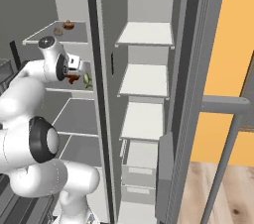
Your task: Gather the garlic and mushroom from the fridge and place them on a tray on the dining counter. Then gather the chicken drumstick and fish from the fridge and place them on the other tray.
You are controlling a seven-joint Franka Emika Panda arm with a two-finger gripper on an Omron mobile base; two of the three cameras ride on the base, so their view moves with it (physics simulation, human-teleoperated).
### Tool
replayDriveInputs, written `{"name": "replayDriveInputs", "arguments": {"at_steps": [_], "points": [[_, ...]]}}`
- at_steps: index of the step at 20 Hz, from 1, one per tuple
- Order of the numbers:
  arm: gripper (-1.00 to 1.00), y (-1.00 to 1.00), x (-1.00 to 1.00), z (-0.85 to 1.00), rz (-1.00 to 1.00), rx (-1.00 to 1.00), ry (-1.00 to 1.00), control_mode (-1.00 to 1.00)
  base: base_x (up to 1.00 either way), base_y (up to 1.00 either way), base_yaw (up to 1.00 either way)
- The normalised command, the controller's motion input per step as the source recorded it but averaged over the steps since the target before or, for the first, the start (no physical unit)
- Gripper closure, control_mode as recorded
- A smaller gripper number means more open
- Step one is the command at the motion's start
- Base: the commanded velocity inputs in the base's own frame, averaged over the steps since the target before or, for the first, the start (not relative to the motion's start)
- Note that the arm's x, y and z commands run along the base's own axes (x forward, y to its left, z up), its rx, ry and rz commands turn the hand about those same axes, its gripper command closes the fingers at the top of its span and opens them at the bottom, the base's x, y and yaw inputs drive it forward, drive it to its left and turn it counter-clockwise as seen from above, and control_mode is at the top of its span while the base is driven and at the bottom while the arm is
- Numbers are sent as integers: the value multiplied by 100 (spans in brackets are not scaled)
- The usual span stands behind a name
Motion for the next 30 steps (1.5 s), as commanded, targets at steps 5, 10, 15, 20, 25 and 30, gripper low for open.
{"name": "replayDriveInputs", "arguments": {"at_steps": [5, 10, 15, 20, 25, 30], "points": [[-100, -6, 24, -30, 3, 0, 0, -100, 0, 0, 0], [-100, -14, 25, -30, 3, 0, 0, -100, 0, 0, 0], [-100, -2, 45, -20, 0, -1, 0, -100, 0, 0, 0], [-100, 0, 52, -18, 0, -2, 0, -100, 0, 0, 0], [-100, 8, 53, -20, 0, -1, 2, -100, 0, 0, 0], [-100, 22, 52, -24, 0, -1, 5, -100, 0, 0, 0]]}}
